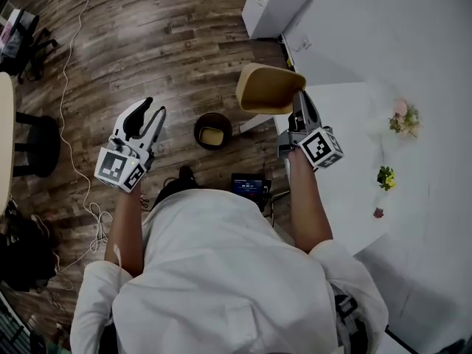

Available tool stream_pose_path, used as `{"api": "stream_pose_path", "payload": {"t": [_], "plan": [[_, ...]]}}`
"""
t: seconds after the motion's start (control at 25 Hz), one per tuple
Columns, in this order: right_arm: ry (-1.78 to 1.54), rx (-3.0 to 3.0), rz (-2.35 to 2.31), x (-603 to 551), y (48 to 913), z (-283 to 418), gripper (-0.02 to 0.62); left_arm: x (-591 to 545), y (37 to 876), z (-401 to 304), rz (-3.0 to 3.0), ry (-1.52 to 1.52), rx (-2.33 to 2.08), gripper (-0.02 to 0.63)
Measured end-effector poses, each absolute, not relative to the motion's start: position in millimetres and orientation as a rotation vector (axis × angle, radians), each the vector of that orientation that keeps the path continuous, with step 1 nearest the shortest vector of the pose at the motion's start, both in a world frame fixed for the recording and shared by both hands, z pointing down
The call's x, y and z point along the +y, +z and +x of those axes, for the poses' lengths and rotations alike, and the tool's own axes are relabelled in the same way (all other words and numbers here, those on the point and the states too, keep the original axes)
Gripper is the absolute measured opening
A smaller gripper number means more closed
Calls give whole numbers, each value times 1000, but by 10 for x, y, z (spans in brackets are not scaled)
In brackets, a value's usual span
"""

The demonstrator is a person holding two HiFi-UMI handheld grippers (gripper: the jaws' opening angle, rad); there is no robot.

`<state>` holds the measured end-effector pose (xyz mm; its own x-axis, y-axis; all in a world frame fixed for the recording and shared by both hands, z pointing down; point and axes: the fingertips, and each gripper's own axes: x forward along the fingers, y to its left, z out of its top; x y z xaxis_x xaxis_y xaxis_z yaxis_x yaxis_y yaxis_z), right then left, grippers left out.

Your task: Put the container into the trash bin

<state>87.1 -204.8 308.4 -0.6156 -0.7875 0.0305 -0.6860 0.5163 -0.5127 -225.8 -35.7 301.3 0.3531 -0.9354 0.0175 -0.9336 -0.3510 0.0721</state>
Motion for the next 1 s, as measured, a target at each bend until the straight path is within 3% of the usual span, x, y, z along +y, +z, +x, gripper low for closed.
{"api": "stream_pose_path", "payload": {"t": [0.36, 1.0], "plan": [[-832, 2736, -1318, -2108, 4186, 107, 41, -575, 3722, -2665, 2475, 21, -1613, 146], [-1209, 2905, -1354, -2304, 6644, -116, 41, -1011, 5708, -2488, 2307, 218, -1475, 146]]}}
